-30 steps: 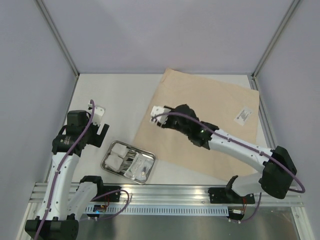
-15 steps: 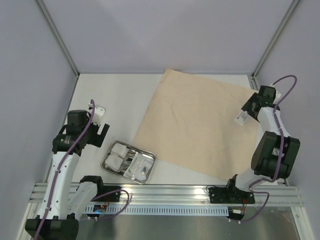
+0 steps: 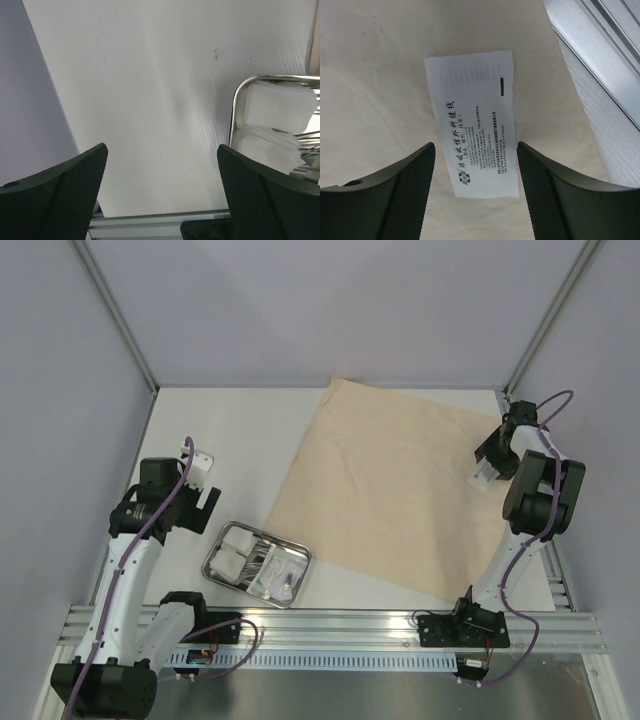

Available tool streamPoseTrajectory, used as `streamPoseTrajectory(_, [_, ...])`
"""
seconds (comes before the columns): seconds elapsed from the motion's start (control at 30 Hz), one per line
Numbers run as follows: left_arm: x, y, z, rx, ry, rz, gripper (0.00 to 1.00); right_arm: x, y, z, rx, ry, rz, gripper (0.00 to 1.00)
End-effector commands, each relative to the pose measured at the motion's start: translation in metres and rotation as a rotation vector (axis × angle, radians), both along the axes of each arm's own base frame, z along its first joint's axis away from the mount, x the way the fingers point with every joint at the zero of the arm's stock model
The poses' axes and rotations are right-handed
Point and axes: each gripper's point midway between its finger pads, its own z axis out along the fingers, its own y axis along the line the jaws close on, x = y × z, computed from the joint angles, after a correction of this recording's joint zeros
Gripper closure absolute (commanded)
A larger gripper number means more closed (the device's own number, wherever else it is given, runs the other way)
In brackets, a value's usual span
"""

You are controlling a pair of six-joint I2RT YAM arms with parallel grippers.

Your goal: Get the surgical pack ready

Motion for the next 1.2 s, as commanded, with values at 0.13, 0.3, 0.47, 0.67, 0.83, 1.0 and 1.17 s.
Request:
streamPoseTrajectory(0.13, [0.009, 0.001, 0.001, 0.004, -0.017, 0.002, 0.00, -0.002, 0.002, -0.015, 0.032, 0.063, -0.016, 0.38])
streamPoseTrajectory(0.3, [0.010, 0.001, 0.000, 0.003, -0.014, 0.003, 0.00, -0.004, 0.004, -0.019, 0.035, 0.071, 0.010, 0.55])
streamPoseTrajectory(0.47, [0.009, 0.001, 0.002, 0.002, -0.017, 0.001, 0.00, -0.002, 0.011, -0.011, 0.060, 0.039, 0.038, 0.88])
streamPoseTrajectory(0.67, [0.009, 0.000, 0.004, -0.002, -0.026, 0.001, 0.00, -0.001, 0.015, 0.032, -0.010, -0.058, 0.100, 0.99])
streamPoseTrajectory(0.83, [0.009, 0.000, 0.007, -0.006, -0.035, -0.001, 0.00, 0.003, 0.050, 0.090, -0.102, -0.188, 0.260, 0.99])
streamPoseTrajectory(1.0, [0.007, -0.005, 0.018, -0.029, -0.049, -0.012, 0.00, 0.000, 0.142, 0.142, -0.217, -0.366, 0.592, 1.00])
streamPoseTrajectory(1.17, [0.004, -0.017, 0.034, -0.087, -0.060, -0.049, 0.00, -0.011, 0.188, 0.173, -0.207, -0.463, 0.651, 0.98])
